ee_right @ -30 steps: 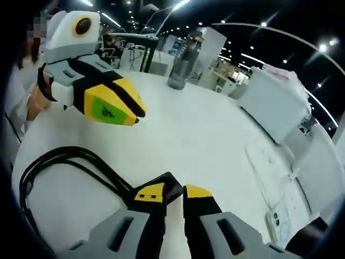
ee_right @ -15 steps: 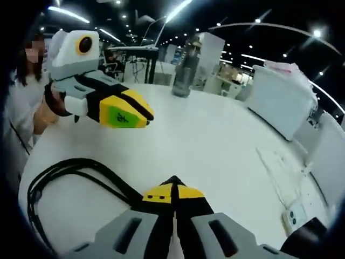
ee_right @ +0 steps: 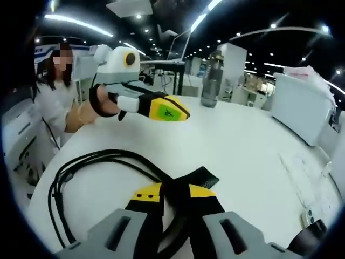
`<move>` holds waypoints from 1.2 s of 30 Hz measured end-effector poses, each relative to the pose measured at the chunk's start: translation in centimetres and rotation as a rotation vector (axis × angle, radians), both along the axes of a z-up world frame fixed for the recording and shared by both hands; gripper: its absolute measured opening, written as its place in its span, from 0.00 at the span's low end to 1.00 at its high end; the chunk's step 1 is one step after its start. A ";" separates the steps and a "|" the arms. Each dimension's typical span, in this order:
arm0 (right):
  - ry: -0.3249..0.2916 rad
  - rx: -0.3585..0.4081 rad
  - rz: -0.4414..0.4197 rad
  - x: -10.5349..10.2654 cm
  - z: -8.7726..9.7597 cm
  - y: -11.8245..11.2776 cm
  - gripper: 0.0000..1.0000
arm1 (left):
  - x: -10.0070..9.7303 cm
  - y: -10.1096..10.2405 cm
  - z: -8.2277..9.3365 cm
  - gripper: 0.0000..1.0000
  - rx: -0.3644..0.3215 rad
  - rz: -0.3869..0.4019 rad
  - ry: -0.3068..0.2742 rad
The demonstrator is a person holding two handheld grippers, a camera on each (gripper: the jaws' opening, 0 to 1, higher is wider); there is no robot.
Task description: Coil the Type-C to USB data cable on the desktop and secure it with Velcro straps.
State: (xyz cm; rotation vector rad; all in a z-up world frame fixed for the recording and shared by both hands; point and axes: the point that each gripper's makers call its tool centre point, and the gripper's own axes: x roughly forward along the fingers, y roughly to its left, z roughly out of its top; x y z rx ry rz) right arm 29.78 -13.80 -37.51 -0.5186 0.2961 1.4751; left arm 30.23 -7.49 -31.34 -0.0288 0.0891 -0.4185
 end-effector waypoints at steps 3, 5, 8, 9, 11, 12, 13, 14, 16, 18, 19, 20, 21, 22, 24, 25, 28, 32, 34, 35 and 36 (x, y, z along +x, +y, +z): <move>-0.048 -0.024 0.022 -0.3 0.0 0.2 0.11 | 0.1 0.2 0.0 0.08 -0.004 0.005 0.000; -0.080 -0.043 0.026 -0.4 0.1 0.3 0.09 | 0.1 0.4 0.2 0.08 -0.010 0.007 -0.003; -0.095 -0.060 0.021 -0.4 0.2 0.7 0.07 | 0.1 1.2 1.0 0.08 -0.020 0.022 -0.026; -0.109 -0.058 0.019 -0.4 0.3 0.9 0.07 | 0.1 1.6 1.3 0.08 -0.022 0.027 -0.035; -0.133 -0.042 0.000 0.2 0.7 1.7 0.06 | 0.2 2.9 1.9 0.08 -0.028 0.051 -0.051; -0.140 -0.039 -0.005 0.5 0.8 2.0 0.05 | 0.2 3.6 2.1 0.08 -0.033 0.067 -0.058; -0.147 -0.033 -0.021 1.0 0.9 2.5 0.05 | 0.2 4.2 2.3 0.08 -0.039 0.081 -0.063; -0.155 -0.024 -0.038 1.6 1.1 3.1 0.05 | 0.2 5.1 2.5 0.08 -0.042 0.103 -0.074; -0.177 0.020 -0.077 3.2 2.0 4.8 0.04 | 0.2 7.0 3.0 0.08 -0.033 0.155 -0.095; -0.180 0.077 -0.115 4.9 3.2 6.8 0.04 | 0.0 8.5 3.3 0.08 -0.030 0.188 -0.106; -0.169 0.074 -0.123 5.7 3.3 7.7 0.04 | -0.1 9.2 3.4 0.08 -0.041 0.203 -0.111; -0.144 0.107 -0.152 6.9 3.9 9.1 0.04 | -0.3 10.0 3.6 0.08 -0.067 0.226 -0.115; -0.133 0.124 -0.158 7.4 4.2 9.8 0.04 | -0.4 10.4 3.6 0.08 -0.070 0.227 -0.115; -0.115 0.142 -0.179 8.6 4.6 11.1 0.04 | -0.4 10.8 3.6 0.08 -0.073 0.232 -0.114; -0.118 0.153 -0.197 10.0 4.9 12.4 0.05 | -0.5 11.4 3.5 0.08 -0.066 0.252 -0.112; -0.115 0.174 -0.227 11.1 5.2 13.3 0.05 | -0.6 11.6 3.4 0.08 -0.061 0.260 -0.114; -0.060 0.271 -0.291 13.1 6.1 15.1 0.10 | -0.7 12.4 3.6 0.08 -0.067 0.276 -0.120; 0.078 0.429 -0.373 13.8 8.2 14.5 0.13 | -0.7 13.2 3.7 0.08 -0.067 0.293 -0.119; 0.107 0.430 -0.387 13.7 8.5 13.2 0.14 | -0.7 13.2 3.6 0.08 -0.064 0.299 -0.116; 0.110 0.441 -0.404 13.8 8.8 12.2 0.14 | -0.7 13.2 3.6 0.08 -0.066 0.302 -0.116; 0.110 0.451 -0.417 13.8 9.0 11.4 0.14 | -0.6 13.3 3.7 0.08 -0.071 0.305 -0.118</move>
